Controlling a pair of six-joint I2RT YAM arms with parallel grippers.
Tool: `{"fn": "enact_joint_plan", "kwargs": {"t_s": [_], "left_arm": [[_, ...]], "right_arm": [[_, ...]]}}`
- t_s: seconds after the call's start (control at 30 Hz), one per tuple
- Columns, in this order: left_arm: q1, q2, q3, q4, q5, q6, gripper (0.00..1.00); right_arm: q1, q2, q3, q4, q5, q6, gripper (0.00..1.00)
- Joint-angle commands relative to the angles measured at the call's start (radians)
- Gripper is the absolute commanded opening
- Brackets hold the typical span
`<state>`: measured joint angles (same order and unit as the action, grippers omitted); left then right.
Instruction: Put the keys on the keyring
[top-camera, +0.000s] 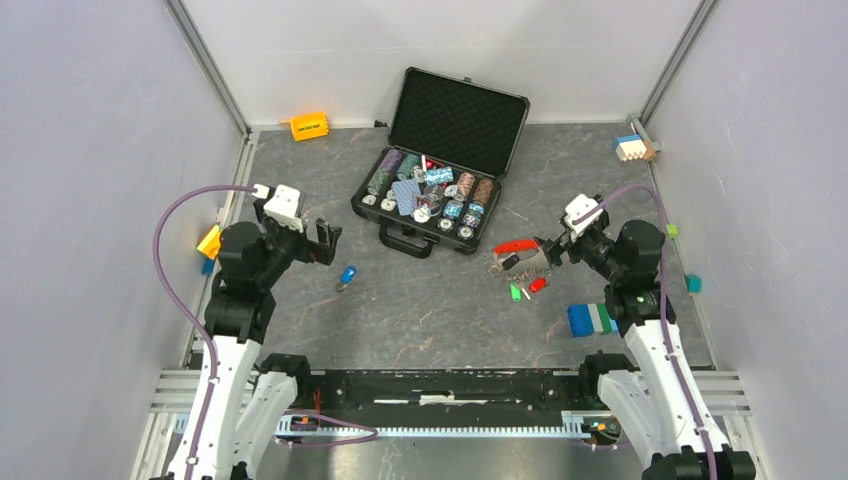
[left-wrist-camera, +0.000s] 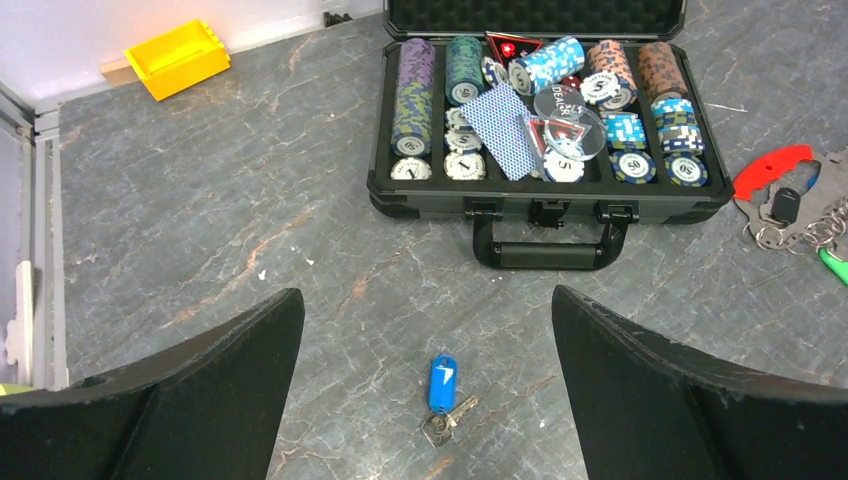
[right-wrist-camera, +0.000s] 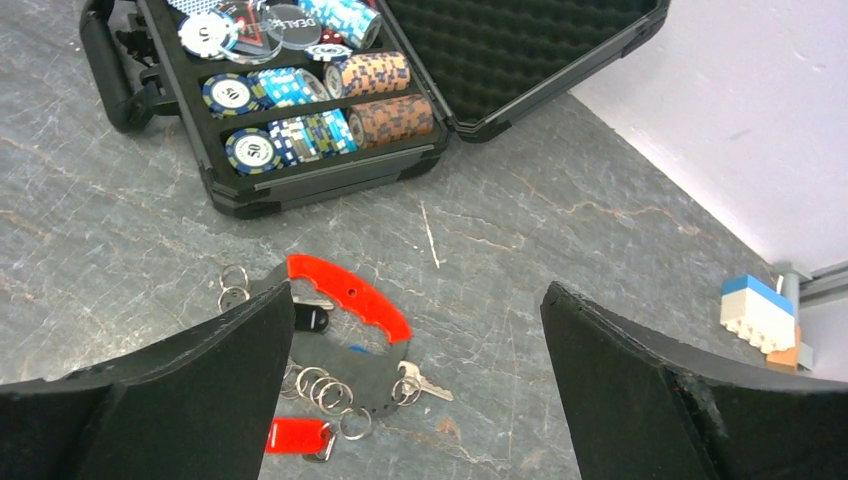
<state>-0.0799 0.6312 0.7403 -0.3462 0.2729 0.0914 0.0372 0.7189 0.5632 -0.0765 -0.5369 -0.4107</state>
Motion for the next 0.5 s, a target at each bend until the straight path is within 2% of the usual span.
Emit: {"fn": "enact_joint_plan", "kwargs": {"t_s": [0.0, 0.13, 0.3, 0.47], "left_arm": [[0.006, 0.03, 0.053, 0.001, 0.014, 0.047, 1.0], [0.004, 0.082, 0.073, -0.056, 0.072, 0.109, 1.0], [0.003, 0.168, 0.091, -0.151, 0.205, 0.18, 1.0], [-0.001, 0.208, 0.072, -0.14, 0.311, 0.181, 1.0]], "right_arm": [[0.0, -0.001, -0.016, 0.005, -0.06, -0.033, 0.98], [0.039, 0.044, 0.0, -0.064, -0.094, -0.082, 0.98], [0.12, 0.125, 0.014, -0.133, 0.001, -0.158, 0.99], [0.199, 0.258, 0.043, -0.16, 0.062, -0.251, 0.9]]}}
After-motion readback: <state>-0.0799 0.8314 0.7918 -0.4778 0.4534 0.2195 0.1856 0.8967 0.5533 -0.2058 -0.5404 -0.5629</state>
